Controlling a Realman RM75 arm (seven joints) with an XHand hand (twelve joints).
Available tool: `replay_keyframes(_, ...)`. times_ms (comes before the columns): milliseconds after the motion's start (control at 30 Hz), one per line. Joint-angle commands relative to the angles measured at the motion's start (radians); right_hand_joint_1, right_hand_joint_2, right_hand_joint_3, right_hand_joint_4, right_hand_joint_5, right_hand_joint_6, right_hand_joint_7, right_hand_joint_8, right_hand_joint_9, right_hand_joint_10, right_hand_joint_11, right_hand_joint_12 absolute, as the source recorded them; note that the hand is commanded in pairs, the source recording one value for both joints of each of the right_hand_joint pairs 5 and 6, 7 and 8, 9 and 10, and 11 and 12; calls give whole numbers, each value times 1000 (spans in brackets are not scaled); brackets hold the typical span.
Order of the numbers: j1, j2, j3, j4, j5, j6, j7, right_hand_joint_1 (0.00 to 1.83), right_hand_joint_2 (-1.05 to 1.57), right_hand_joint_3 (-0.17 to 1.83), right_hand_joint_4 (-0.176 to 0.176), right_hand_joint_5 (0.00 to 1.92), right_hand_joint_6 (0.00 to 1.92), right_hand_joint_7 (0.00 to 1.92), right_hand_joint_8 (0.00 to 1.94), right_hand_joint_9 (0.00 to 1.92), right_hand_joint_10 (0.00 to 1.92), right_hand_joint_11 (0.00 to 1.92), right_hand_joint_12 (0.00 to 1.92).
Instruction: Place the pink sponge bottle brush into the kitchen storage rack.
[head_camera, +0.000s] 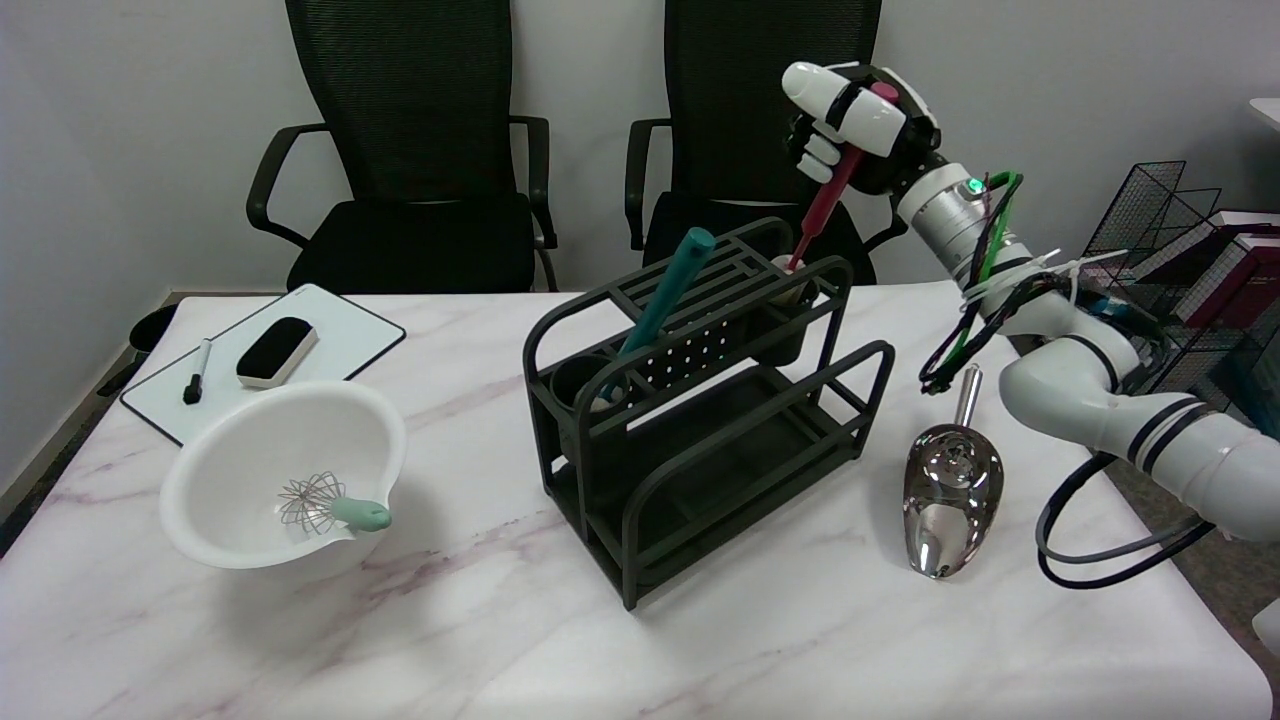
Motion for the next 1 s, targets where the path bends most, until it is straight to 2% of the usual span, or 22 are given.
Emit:
replay_keyframes(33, 2, -20, -7, -21, 0, 32, 2, 1073, 725, 788, 0, 1627, 1627, 1740, 1740, 1693, 1693, 1548, 1548)
replay_keyframes(67, 26, -5, -104, 86, -7, 63, 139, 1080, 649, 840, 0, 1561, 1561, 1716, 1716, 1672, 1672, 1528, 1528)
replay_keyframes(133, 2, -20, -7, -24, 0, 31, 2, 1089, 536, 928, 0, 1476, 1476, 1674, 1674, 1633, 1633, 1480, 1480)
replay_keyframes(433, 0, -30, -7, -33, 4, 32, 2, 1094, 459, 978, 0, 1417, 1417, 1638, 1638, 1605, 1605, 1413, 1413)
replay_keyframes(533, 0, -30, -4, -34, 1, 32, 2, 1097, 393, 1023, 0, 1393, 1393, 1596, 1596, 1558, 1558, 1279, 1279)
replay_keyframes(633, -2, -30, 10, -37, 0, 50, 2, 1116, 142, 1252, 0, 1181, 1181, 1432, 1432, 1408, 1408, 1102, 1102)
replay_keyframes(733, -12, -26, 48, -49, 0, 105, 2, 1132, 33, 1336, 0, 1034, 1034, 1362, 1362, 1370, 1370, 1078, 1078)
replay_keyframes(933, -112, -17, 180, -77, -8, 190, -7, 1137, -3, 1348, 0, 967, 967, 1345, 1345, 1367, 1367, 1100, 1100)
replay_keyframes(1000, -164, -16, 240, -99, -17, 226, -8, 1182, -56, 1323, 0, 823, 823, 1255, 1255, 1276, 1276, 1061, 1061)
